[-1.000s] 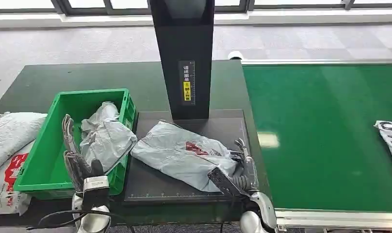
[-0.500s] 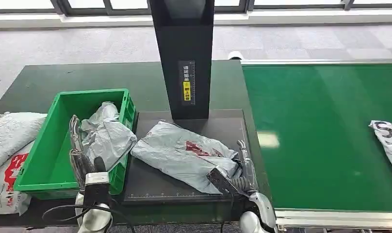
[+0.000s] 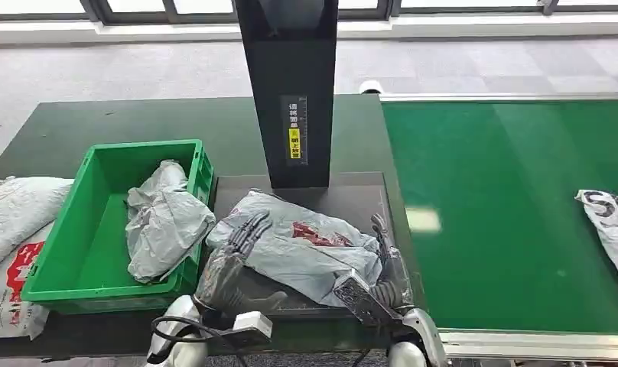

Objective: Moved the parcel from conveyor to table for the left to box.

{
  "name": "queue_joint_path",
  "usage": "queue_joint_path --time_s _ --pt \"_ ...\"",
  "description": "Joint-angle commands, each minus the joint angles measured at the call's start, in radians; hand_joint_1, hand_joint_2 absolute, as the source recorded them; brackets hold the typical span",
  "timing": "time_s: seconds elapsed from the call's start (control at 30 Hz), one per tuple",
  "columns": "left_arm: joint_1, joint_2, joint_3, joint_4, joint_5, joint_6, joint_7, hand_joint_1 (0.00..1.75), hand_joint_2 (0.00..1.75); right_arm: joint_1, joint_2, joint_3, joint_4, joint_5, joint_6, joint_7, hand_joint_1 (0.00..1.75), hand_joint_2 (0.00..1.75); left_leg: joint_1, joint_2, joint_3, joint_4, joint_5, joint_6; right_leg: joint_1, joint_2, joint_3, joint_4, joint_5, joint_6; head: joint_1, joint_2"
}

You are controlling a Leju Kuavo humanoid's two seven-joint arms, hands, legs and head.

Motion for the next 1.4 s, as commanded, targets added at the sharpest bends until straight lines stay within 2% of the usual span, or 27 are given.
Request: queue_joint_path --time_s 0.03,0.17,0.23,0.83,0.87,0.93,1.17,1.2,1.23,1.27,1.33,1.4 --pt "-0.264 0.006 -0.228 0.365 -0.094 -0.103 -0.003 0.0 1.75 -0.06 -0.033 0.06 0.027 -0.016 0.036 -0.031 0.0 1.75 -0.001 -0.003 0.0 -0.001 0.002 0.004 0.0 -0.004 0.002 -0.002 0.001 0.0 0.0 0.0" --pt "-0.36 -0.05 -0.27 0.549 -0.107 -0.136 -0.006 0.0 1.75 -0.062 -0.027 0.069 0.005 -0.015 0.033 -0.039 0.0 1.75 -0.001 -0.003 0.001 -0.001 0.003 0.004 -0.001 -0.004 0.002 -0.001 0.002 0.0 0.0 0.0" --pt "-0.366 -0.052 -0.268 0.568 -0.102 -0.125 -0.013 0.0 1.75 -0.061 -0.028 0.069 0.0 -0.015 0.033 -0.039 0.0 1.75 -0.001 -0.002 0.001 -0.001 0.003 0.004 -0.001 -0.002 0.002 -0.001 0.002 0.0 0.0 0.0" --pt "-0.365 -0.047 -0.271 0.569 -0.099 -0.125 -0.015 0.0 1.75 -0.059 -0.029 0.068 0.0 -0.018 0.035 -0.041 0.0 1.75 -0.002 0.001 0.001 -0.001 0.002 0.005 -0.001 0.001 0.002 -0.002 0.003 0.001 0.0 0.0" --pt "-0.381 -0.051 -0.287 0.597 -0.108 -0.146 -0.001 0.0 1.75 -0.058 -0.028 0.071 -0.008 -0.024 0.038 -0.055 0.0 1.75 -0.001 0.001 0.001 -0.001 0.002 0.003 -0.001 0.001 0.001 -0.001 0.003 0.001 0.0 0.0" --pt "-0.446 -0.103 -0.308 0.754 -0.127 -0.15 0.031 0.0 1.75 -0.051 -0.026 0.09 -0.043 -0.017 0.043 -0.072 0.0 1.75 -0.001 0.0 0.0 0.0 0.002 0.004 -0.001 0.0 0.001 -0.001 0.003 0.001 0.0 0.0" --pt "-0.553 -0.104 -0.599 0.887 0.094 -0.166 0.206 0.0 1.75 -0.033 -0.023 0.149 -0.108 0.0 0.051 -0.075 0.0 1.75 -0.002 -0.001 0.0 -0.001 0.002 0.004 -0.001 -0.001 0.002 -0.001 0.003 0.001 0.0 0.0" --pt "-0.557 -0.104 -0.624 0.888 0.11 -0.154 0.216 0.12 1.75 -0.028 -0.021 0.153 -0.118 0.003 0.049 -0.073 0.0 1.75 -0.001 -0.001 0.0 0.0 0.002 0.003 -0.001 -0.001 0.002 -0.001 0.002 0.001 0.0 0.0" --pt "-0.564 -0.104 -0.652 0.894 0.153 -0.13 0.219 1.75 1.75 -0.024 -0.021 0.154 -0.126 0.005 0.047 -0.07 0.0 1.75 -0.001 0.0 0.001 -0.001 0.002 0.004 -0.001 -0.001 0.003 -0.002 0.003 0.001 0.0 0.0" --pt "-0.57 -0.104 -0.67 0.901 0.176 -0.106 0.223 1.75 1.75 -0.019 -0.021 0.153 -0.136 0.006 0.044 -0.069 0.0 1.75 -0.002 0.0 0.002 -0.001 0.002 0.005 -0.001 -0.001 0.003 -0.002 0.003 0.001 0.0 0.0" --pt "-0.579 -0.104 -0.612 0.905 0.196 0.055 0.226 1.75 1.75 0.02 -0.017 0.143 -0.231 -0.009 -0.014 -0.124 0.0 1.75 -0.002 0.0 0.002 -0.001 0.002 0.004 -0.001 0.0 0.003 -0.002 0.003 0.001 0.0 0.0" --pt "-0.586 -0.104 -0.579 0.907 0.185 0.059 0.213 1.75 1.75 0.053 -0.021 0.144 -0.311 -0.01 -0.016 -0.124 0.0 1.75 -0.002 0.001 0.002 -0.002 0.002 0.005 -0.001 0.0 0.003 -0.002 0.003 0.001 0.0 0.0"
